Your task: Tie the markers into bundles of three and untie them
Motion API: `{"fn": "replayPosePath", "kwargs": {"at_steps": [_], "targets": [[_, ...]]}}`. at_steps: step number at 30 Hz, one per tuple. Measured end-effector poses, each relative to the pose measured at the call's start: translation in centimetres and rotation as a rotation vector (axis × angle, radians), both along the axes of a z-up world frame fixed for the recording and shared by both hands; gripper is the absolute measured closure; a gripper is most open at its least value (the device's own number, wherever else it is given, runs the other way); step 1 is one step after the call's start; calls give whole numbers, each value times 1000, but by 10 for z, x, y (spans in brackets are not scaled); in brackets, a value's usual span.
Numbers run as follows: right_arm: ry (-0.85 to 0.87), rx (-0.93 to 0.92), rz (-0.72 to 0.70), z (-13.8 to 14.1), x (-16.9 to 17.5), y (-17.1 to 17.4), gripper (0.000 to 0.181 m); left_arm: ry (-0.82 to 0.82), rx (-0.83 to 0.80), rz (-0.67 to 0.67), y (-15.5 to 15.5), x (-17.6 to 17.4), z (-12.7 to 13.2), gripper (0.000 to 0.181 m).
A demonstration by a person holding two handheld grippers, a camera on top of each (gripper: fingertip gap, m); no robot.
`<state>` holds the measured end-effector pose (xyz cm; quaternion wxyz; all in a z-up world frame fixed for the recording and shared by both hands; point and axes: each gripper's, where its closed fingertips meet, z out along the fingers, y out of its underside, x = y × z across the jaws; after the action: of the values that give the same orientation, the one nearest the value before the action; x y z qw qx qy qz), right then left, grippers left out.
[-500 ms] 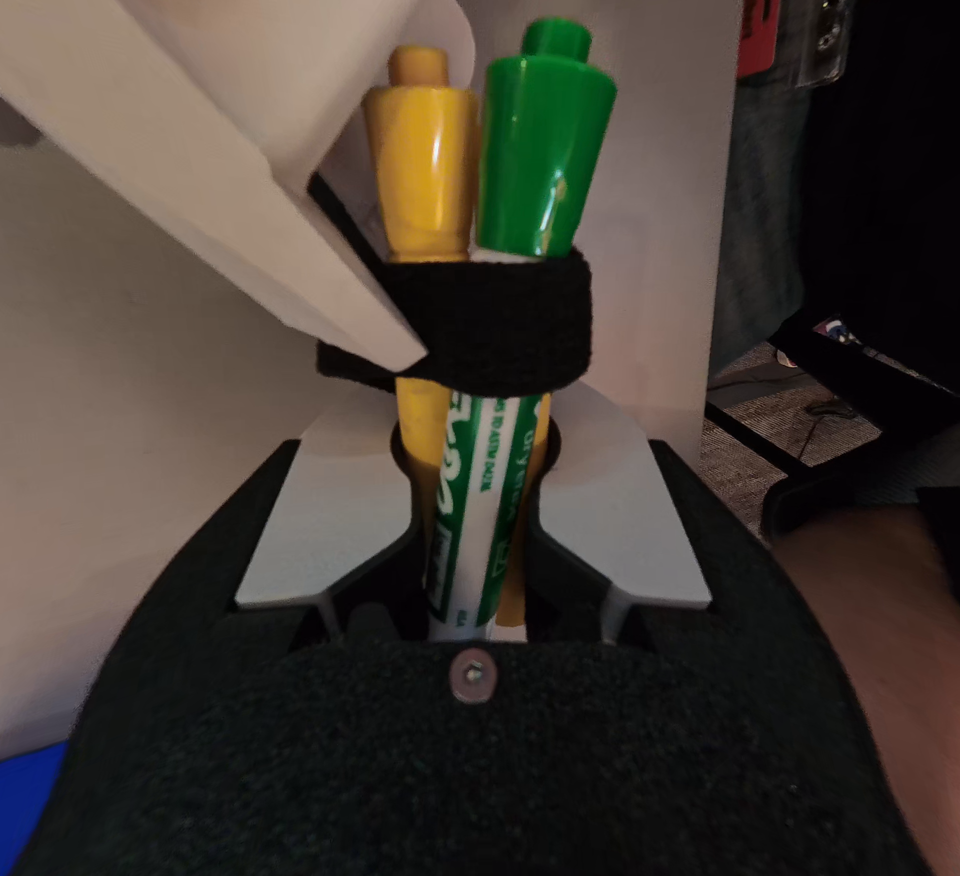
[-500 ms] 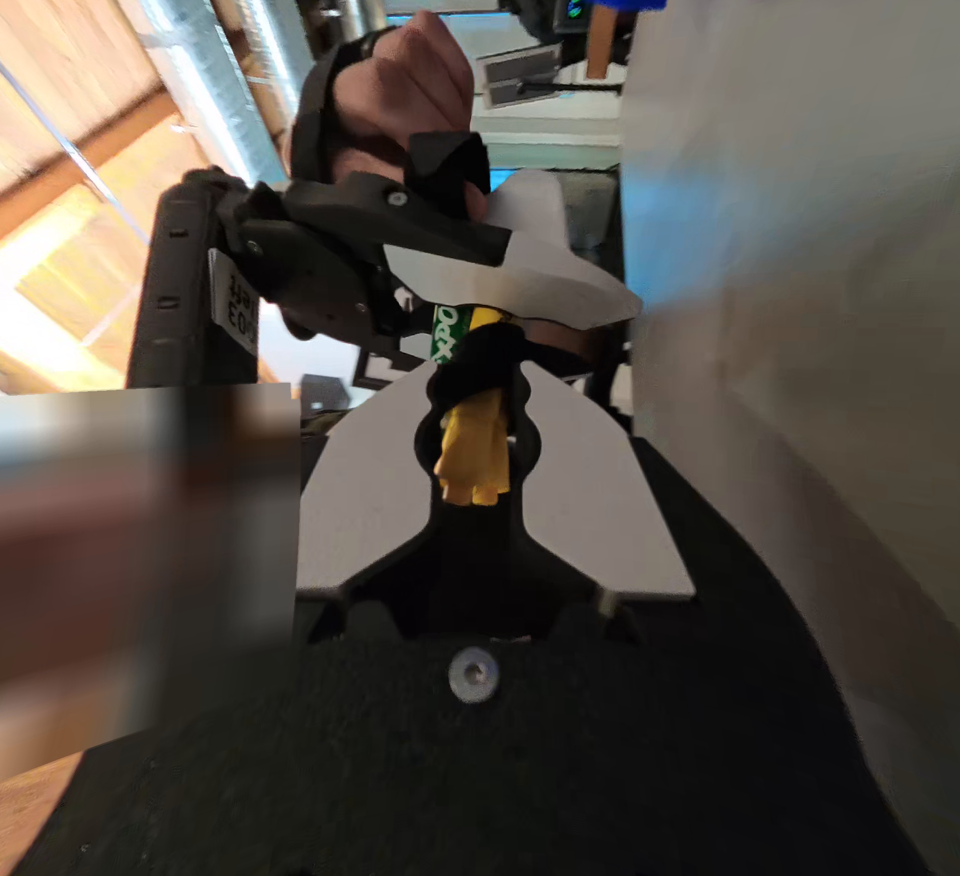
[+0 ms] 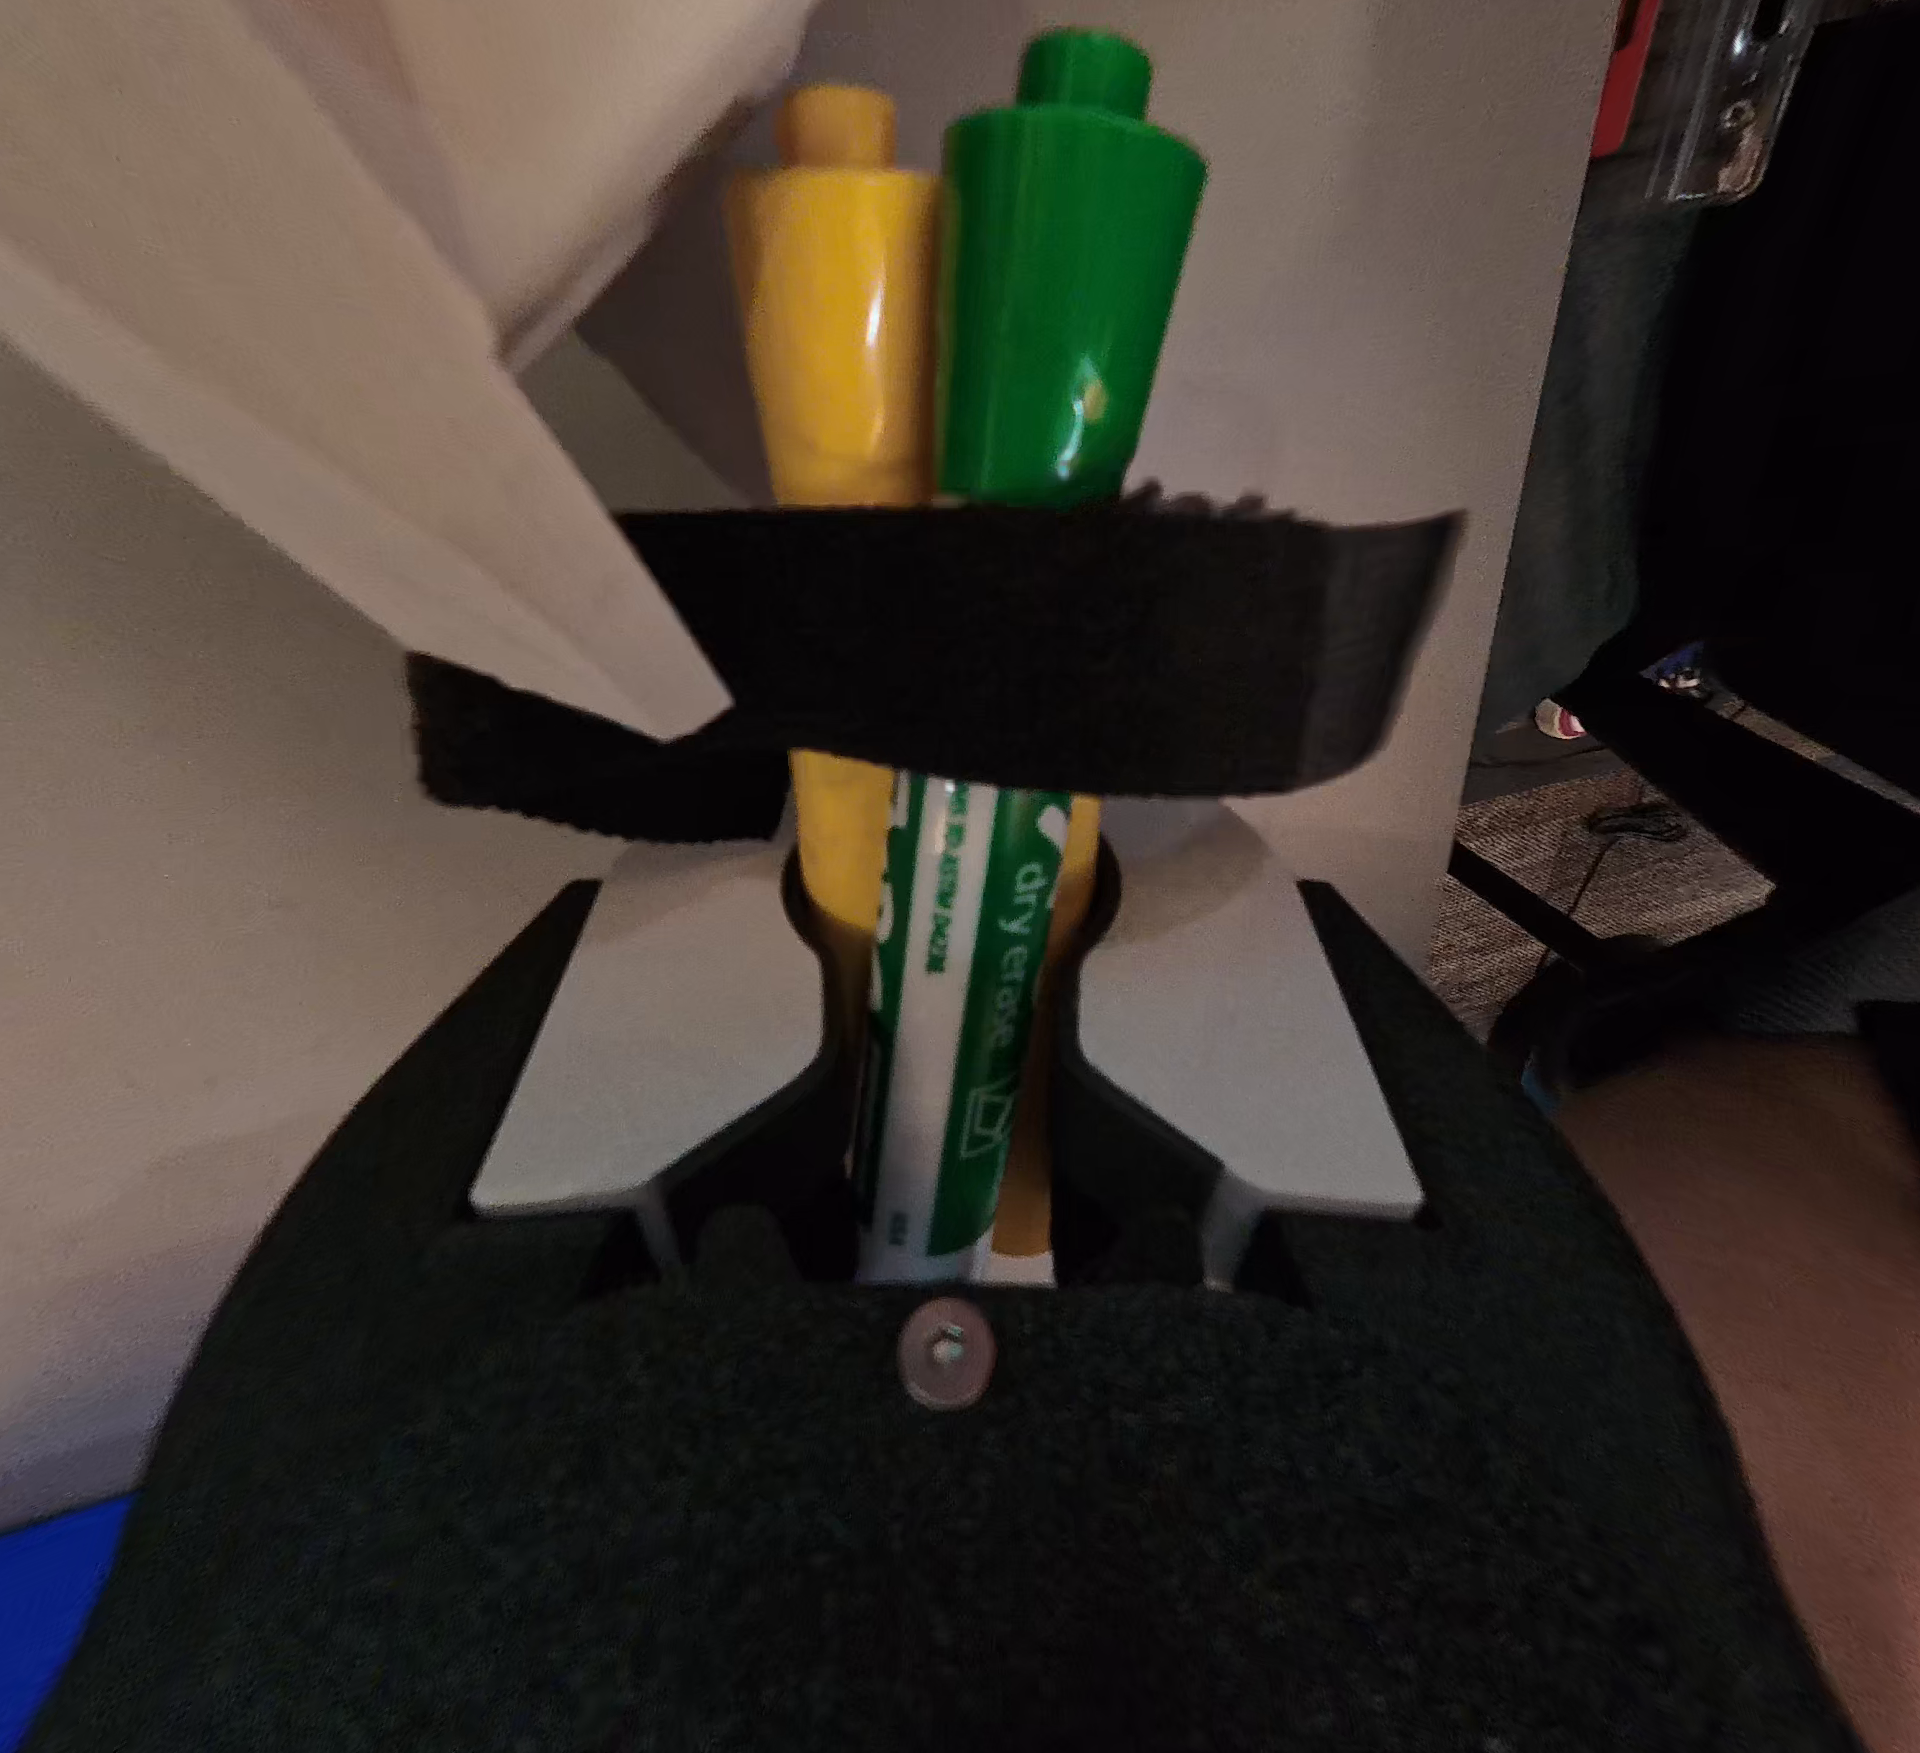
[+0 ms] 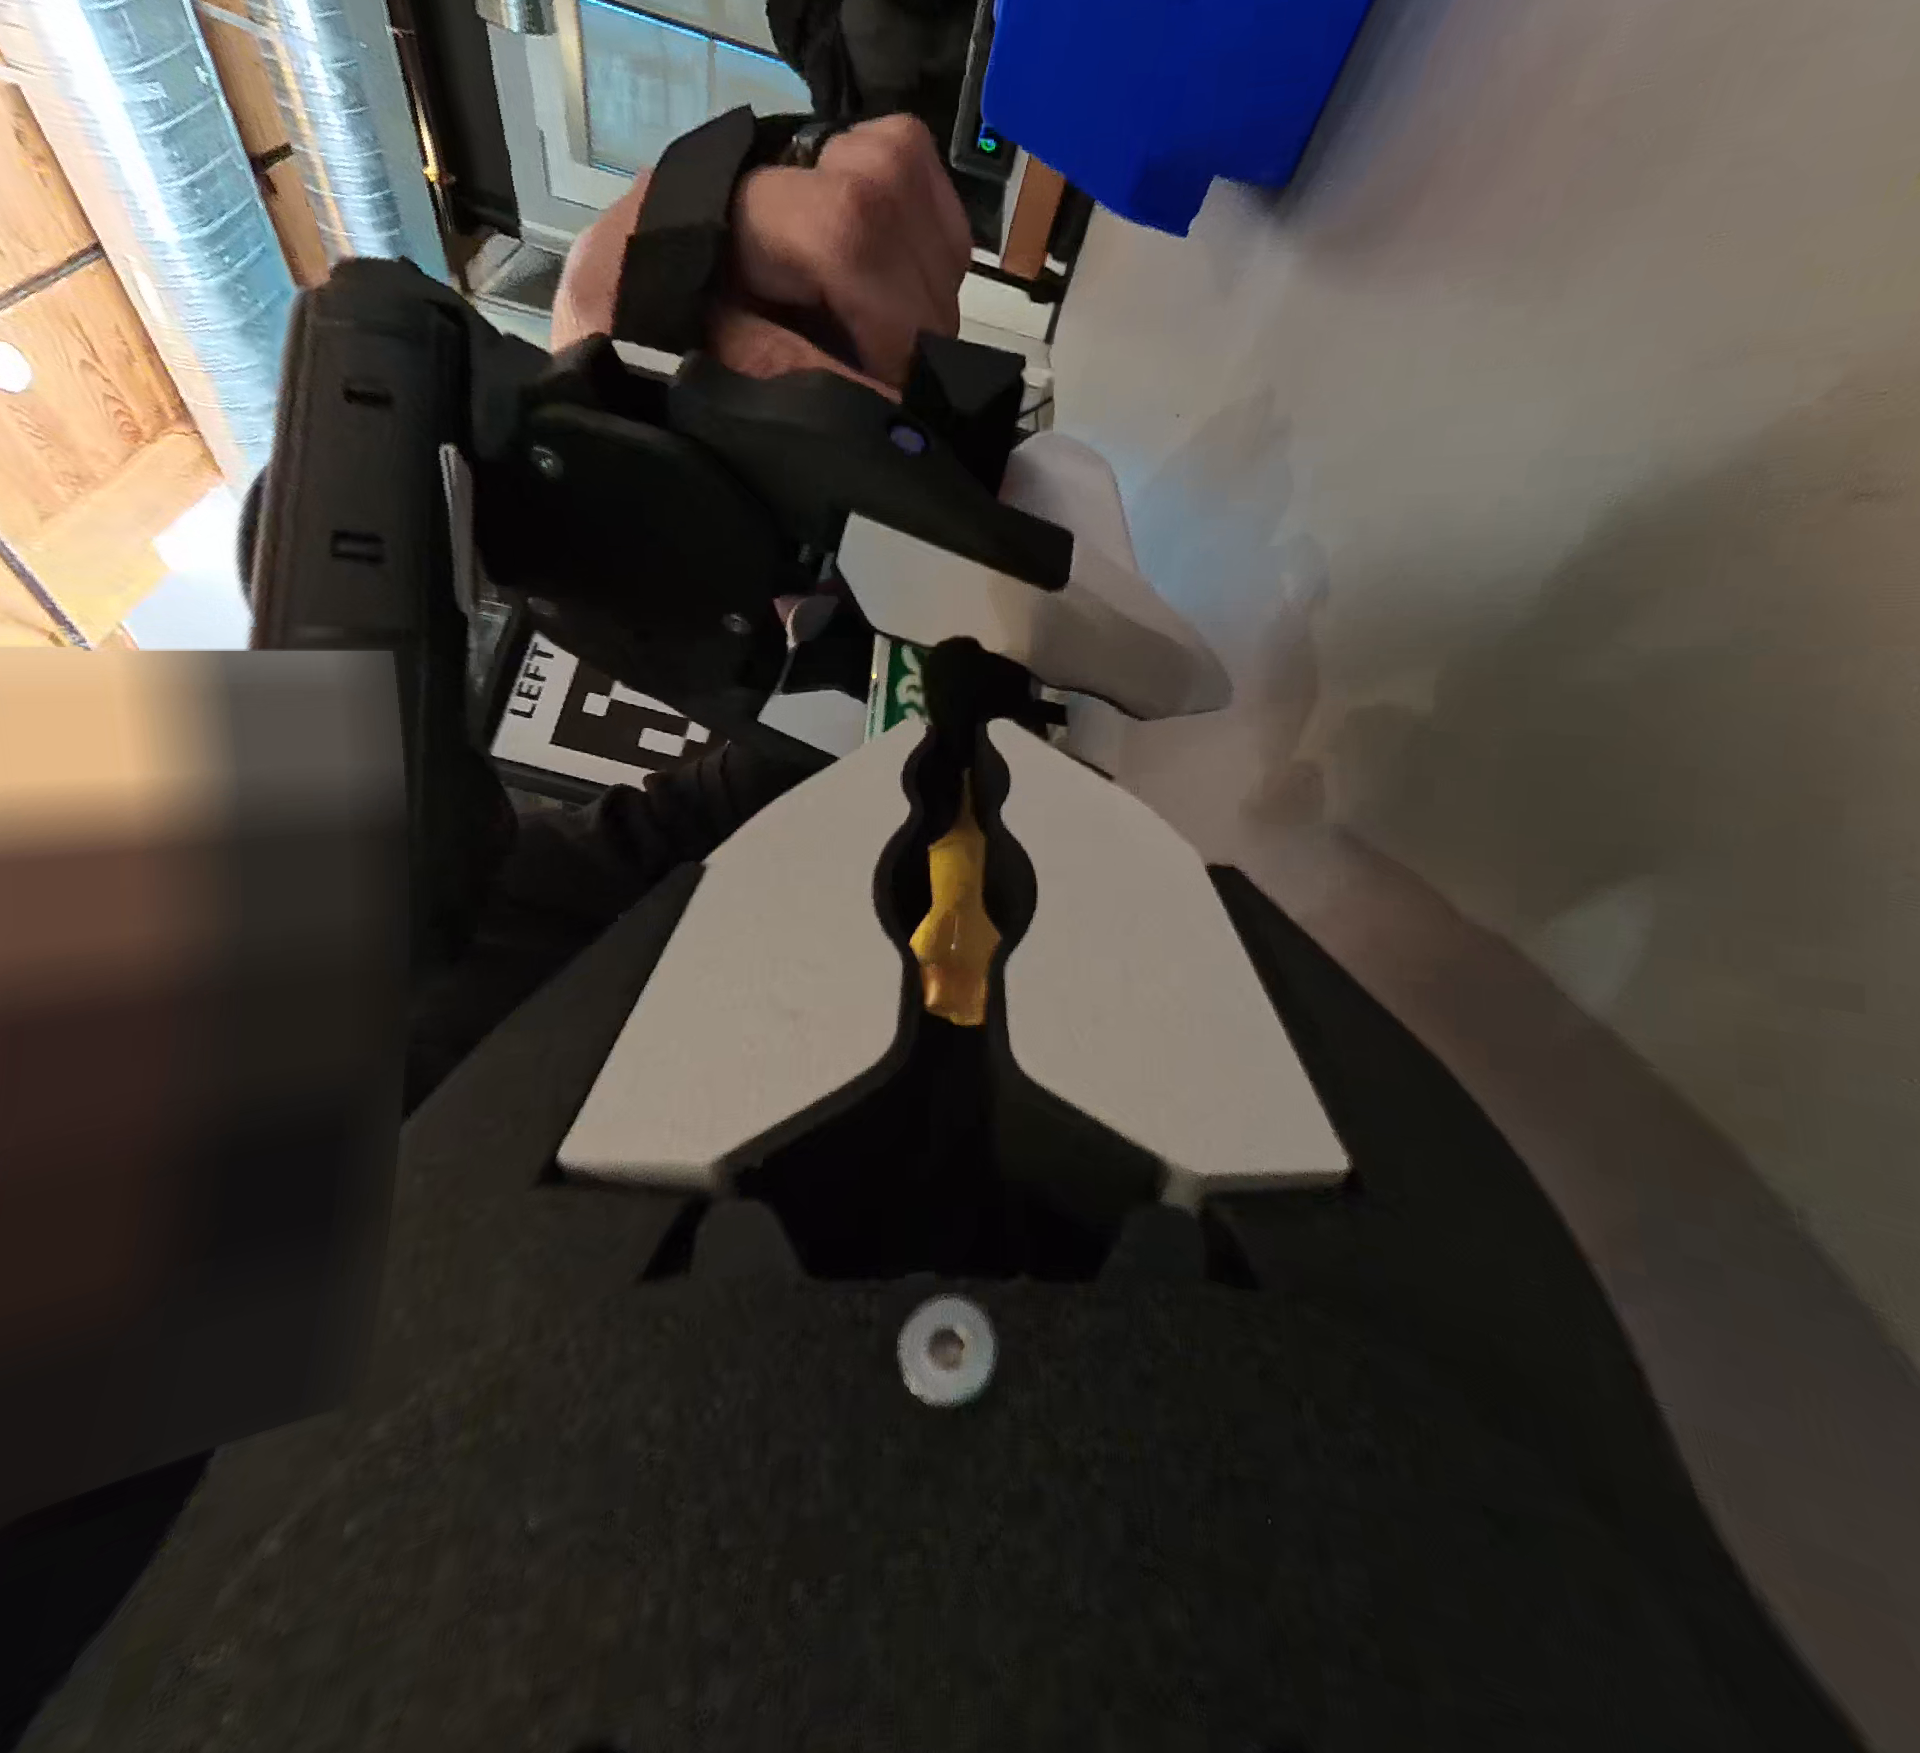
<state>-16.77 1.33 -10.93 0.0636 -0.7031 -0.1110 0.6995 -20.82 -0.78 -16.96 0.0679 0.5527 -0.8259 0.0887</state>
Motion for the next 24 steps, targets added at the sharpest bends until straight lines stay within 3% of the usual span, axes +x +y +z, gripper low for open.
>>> {"fn": "replayPosePath", "kwargs": {"at_steps": [5, 11, 24], "targets": [[32, 26, -2, 6, 0, 0, 174, 4, 5, 1, 2, -1, -2, 140], [-39, 206, -24, 9, -1, -2, 148, -11, 20, 26, 10, -1, 0, 140], [-132, 501, -79, 15, -8, 3, 126, -48, 13, 40, 13, 1, 6, 139]]}}
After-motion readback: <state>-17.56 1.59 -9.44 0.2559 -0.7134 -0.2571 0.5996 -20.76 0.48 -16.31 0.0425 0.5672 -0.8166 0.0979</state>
